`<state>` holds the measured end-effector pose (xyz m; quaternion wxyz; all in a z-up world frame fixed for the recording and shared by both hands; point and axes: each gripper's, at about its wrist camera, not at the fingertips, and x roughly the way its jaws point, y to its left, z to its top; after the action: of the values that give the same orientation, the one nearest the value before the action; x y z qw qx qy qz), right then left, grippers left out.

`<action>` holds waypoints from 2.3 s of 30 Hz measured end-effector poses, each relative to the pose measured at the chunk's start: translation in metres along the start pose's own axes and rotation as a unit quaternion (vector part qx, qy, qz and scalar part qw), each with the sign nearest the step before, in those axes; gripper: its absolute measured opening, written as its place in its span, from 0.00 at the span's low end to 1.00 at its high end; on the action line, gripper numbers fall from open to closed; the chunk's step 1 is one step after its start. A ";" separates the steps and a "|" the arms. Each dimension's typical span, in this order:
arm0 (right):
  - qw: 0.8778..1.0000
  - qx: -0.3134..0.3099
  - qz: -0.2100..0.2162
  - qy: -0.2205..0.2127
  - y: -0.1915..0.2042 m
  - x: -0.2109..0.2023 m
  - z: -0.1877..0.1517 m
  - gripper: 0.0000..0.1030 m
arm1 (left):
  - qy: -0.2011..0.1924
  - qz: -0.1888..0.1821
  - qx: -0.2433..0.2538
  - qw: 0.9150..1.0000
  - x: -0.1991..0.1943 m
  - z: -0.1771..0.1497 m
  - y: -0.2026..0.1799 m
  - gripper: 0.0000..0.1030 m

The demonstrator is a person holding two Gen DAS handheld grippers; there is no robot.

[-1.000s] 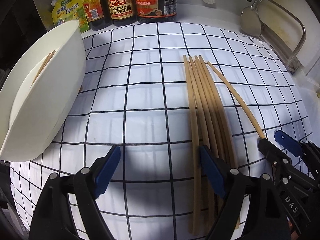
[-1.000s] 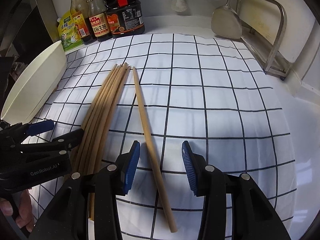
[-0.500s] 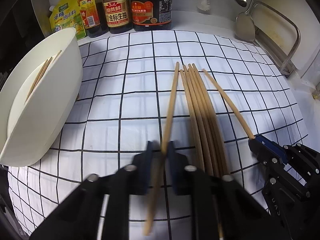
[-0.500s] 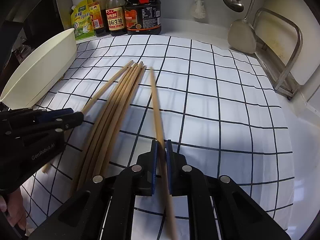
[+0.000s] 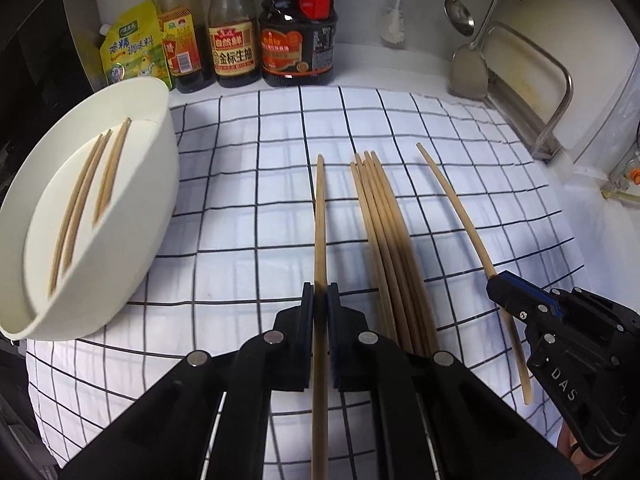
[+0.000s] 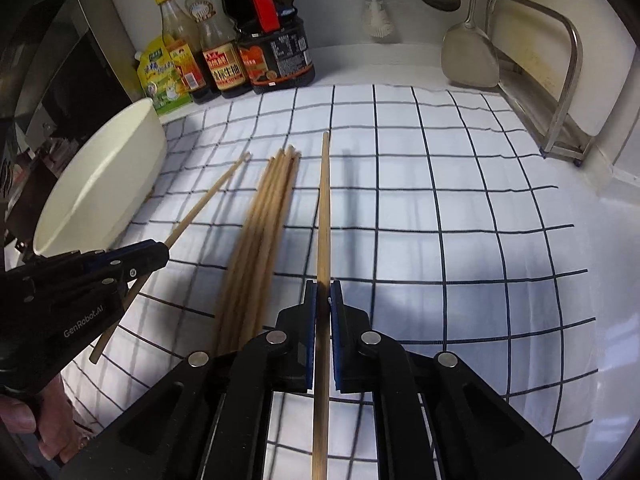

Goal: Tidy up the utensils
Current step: 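Carry both chopsticks into the white bowl and open both tools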

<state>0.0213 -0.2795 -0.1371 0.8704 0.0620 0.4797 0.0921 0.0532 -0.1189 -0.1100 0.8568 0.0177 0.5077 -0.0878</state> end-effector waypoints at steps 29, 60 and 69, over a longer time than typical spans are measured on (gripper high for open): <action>0.993 -0.040 0.047 -0.101 0.151 -0.068 0.088 0.07 | -0.164 -0.053 -0.033 0.985 -0.162 0.075 0.130 0.07; 0.993 -0.066 0.081 0.052 0.283 0.090 0.108 0.06 | -0.005 0.031 -0.087 0.996 -0.024 0.051 0.276 0.08; 0.995 -0.057 0.073 0.035 0.281 0.096 0.124 0.09 | 0.001 0.034 -0.096 0.995 -0.022 0.058 0.281 0.20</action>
<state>0.1479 0.0136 -0.0951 0.8459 0.0436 0.4984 0.1850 0.1403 0.1534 -0.0790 0.8564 -0.0476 0.5140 -0.0096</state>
